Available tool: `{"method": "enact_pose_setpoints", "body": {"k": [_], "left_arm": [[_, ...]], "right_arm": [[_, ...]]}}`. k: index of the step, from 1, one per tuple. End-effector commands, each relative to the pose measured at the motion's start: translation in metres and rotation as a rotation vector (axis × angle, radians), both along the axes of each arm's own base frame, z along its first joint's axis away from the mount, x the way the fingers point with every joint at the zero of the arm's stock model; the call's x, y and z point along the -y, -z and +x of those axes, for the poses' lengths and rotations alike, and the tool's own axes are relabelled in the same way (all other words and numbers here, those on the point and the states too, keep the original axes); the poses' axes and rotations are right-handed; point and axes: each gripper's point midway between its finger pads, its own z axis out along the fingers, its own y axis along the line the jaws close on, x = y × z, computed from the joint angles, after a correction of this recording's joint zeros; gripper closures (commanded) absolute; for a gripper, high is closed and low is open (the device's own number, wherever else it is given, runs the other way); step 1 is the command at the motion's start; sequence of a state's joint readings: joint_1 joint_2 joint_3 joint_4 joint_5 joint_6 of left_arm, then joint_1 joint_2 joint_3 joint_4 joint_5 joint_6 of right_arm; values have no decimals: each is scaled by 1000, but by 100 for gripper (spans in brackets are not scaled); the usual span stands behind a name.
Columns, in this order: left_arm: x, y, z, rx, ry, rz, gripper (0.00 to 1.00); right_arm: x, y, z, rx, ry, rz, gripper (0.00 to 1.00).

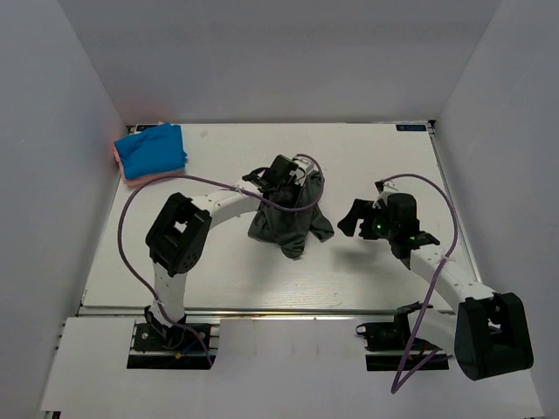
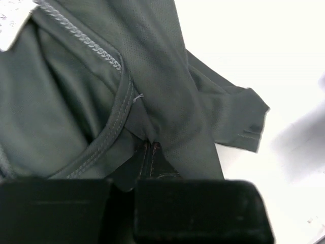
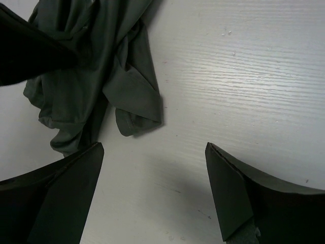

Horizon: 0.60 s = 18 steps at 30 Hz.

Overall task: Fold and stack the t-shirts
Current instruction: Flatten out the tshirt

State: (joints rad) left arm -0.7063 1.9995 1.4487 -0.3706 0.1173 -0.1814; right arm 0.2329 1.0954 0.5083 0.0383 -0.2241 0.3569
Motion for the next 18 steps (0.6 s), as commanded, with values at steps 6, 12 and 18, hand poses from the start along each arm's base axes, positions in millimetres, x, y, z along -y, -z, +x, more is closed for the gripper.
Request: {"method": "enact_pose_setpoints", "body": {"k": [6, 12, 18], "left_arm": [[-17, -115, -2, 214, -90, -180, 100], [-34, -129, -4, 244, -135, -181, 100], [-43, -134, -6, 258, -159, -166, 100]], "right_arm": [[-37, 4, 4, 10, -162, -38, 18], [-55, 19, 16, -23, -153, -74, 26], [-76, 46, 26, -77, -140, -151, 34]]}}
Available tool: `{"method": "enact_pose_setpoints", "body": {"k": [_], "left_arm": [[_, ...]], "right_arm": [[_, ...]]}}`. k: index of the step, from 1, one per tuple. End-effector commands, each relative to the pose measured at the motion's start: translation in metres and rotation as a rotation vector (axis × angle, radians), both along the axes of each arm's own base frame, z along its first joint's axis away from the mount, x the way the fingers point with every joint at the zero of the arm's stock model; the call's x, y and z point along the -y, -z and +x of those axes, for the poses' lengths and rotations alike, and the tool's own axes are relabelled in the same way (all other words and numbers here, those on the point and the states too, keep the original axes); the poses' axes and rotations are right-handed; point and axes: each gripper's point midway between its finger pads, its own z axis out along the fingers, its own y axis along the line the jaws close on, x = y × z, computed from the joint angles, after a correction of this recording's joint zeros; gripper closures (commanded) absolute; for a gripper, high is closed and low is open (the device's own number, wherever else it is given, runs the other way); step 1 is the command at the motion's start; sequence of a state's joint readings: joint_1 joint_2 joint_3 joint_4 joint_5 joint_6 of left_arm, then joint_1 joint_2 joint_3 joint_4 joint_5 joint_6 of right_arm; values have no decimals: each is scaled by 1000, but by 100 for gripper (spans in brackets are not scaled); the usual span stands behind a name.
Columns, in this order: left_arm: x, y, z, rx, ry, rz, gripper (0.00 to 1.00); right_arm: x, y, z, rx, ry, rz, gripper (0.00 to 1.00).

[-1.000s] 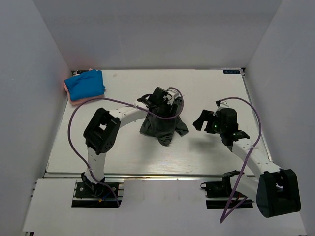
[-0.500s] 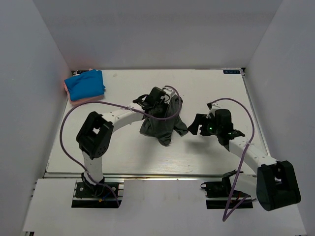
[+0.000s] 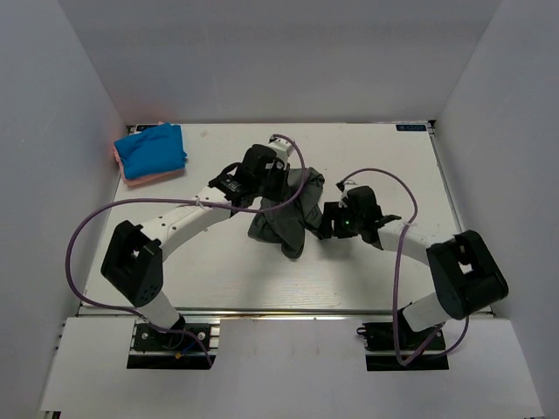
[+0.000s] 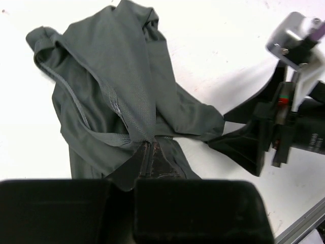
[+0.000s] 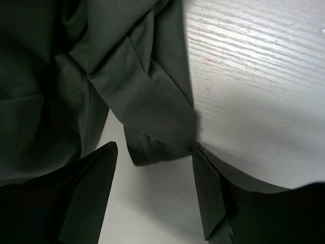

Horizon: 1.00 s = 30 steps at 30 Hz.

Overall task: Fold and stack the t-shirts
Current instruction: Flatten out the tshirt

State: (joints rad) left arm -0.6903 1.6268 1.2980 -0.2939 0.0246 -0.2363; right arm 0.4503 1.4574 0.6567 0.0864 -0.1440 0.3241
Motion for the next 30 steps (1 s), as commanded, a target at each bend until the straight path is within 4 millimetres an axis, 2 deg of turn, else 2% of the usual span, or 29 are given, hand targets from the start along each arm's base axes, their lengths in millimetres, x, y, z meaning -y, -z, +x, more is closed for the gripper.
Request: {"method": "enact_pose_setpoints", "body": {"k": [1, 4, 6, 7, 9, 10, 13, 14, 16, 19, 20, 21, 23, 24, 25, 26, 28, 29, 30], "left_arm": [[-11, -14, -3, 23, -39, -3, 100], [-16, -20, -3, 40, -56, -2, 100], [-17, -26, -4, 50, -56, -11, 100], [-19, -21, -5, 47, -51, 1, 100], [-23, -29, -8, 65, -59, -8, 100], [-26, -33, -7, 78, -75, -6, 100], [-41, -44, -5, 115, -137, 10, 100], [-50, -44, -3, 121, -162, 33, 100], [-64, -57, 2, 162, -232, 49, 100], [-79, -72, 4, 198, -307, 56, 100], [-84, -81, 3, 219, -326, 48, 100], [-90, -86, 4, 235, -352, 51, 100], [-99, -105, 5, 273, -397, 39, 100], [-110, -114, 2, 290, -436, 48, 100], [-117, -123, 1, 308, -464, 47, 100], [-123, -133, 1, 328, -489, 38, 100], [-139, -155, -6, 375, -537, 27, 100], [-145, -163, -9, 394, -550, 25, 100], [-156, -170, -11, 412, -587, 20, 100]], "right_arm": [[-11, -2, 20, 48, 39, -35, 34], [-14, 8, 20, 35, 42, -73, 36], [-9, 14, 26, 42, 77, -132, 39], [-10, 17, 25, 31, 80, -143, 54], [-12, 21, 26, 18, 101, -156, 77], [-12, 20, 26, 16, 117, -148, 98], [-7, -3, 31, 90, 180, -125, 100], [-1, -33, 38, 162, 227, -95, 100], [12, -52, 42, 209, 288, -114, 100], [42, -127, 50, 395, 410, -103, 100], [58, -135, 48, 418, 463, -149, 100], [65, -162, 44, 471, 490, -119, 100], [82, -181, 42, 515, 534, -152, 100], [90, -195, 42, 549, 563, -164, 100], [98, -216, 36, 596, 589, -134, 100], [112, -230, 34, 625, 647, -150, 100], [126, -258, 23, 690, 686, -135, 100], [145, -277, 16, 730, 769, -136, 100], [151, -282, 13, 746, 785, -151, 100]]}}
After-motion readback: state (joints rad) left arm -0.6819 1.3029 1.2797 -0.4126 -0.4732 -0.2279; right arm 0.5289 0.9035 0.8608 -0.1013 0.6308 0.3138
